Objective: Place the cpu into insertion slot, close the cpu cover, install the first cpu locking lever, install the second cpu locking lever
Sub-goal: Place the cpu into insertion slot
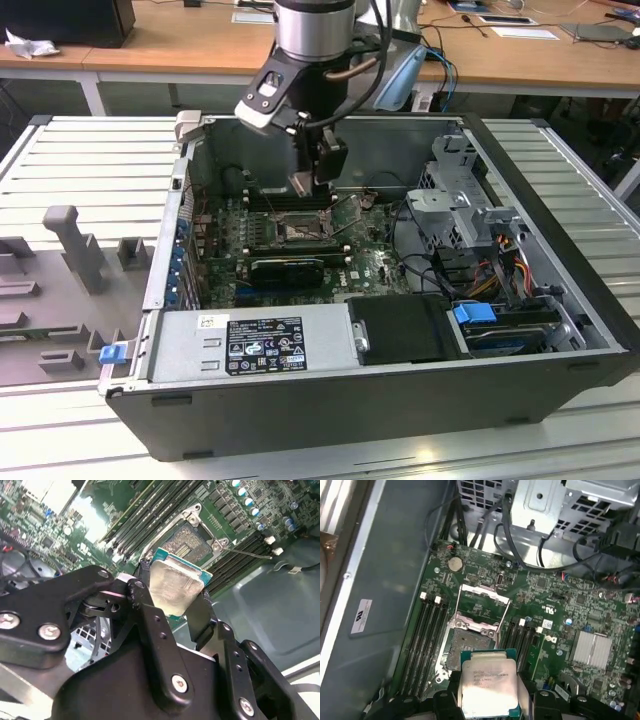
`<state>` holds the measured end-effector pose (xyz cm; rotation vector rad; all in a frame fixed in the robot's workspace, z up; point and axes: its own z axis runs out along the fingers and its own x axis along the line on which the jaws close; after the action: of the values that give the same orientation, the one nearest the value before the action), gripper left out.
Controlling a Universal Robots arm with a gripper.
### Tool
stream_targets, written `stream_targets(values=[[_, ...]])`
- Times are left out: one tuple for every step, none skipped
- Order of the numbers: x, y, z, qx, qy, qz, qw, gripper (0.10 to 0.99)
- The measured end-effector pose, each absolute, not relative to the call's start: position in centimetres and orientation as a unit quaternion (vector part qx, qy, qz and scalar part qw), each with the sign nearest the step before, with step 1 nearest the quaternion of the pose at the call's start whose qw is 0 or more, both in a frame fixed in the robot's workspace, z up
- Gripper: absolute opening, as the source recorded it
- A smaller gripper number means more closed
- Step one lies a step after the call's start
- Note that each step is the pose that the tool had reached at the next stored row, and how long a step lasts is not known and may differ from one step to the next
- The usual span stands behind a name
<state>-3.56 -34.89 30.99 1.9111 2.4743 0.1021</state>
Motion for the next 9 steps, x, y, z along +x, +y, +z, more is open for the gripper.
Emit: stream_targets(values=[[-3.6, -34.9, 30.8, 0.615, 0.788, 0.032, 0.006, 0.529], [-3.6, -34.9, 30.7, 0.618, 0.785, 0.031, 0.005, 0.529], [-3.6, -34.9, 30.5, 0.622, 0.782, 0.030, 0.004, 0.529], [-3.6, -34.9, 30.4, 0.626, 0.780, 0.029, 0.003, 0.529], [-3.6, -34.9, 30.2, 0.632, 0.775, 0.028, 0.003, 0.529], [-3.6, -34.9, 30.0, 0.641, 0.767, 0.028, 0.003, 0.529], [-3.6, -34.9, 29.8, 0.647, 0.762, 0.028, 0.003, 0.529], [-3.6, -34.9, 29.7, 0.656, 0.754, 0.028, 0.004, 0.529], [-3.6, -34.9, 29.5, 0.664, 0.747, 0.028, 0.004, 0.529]])
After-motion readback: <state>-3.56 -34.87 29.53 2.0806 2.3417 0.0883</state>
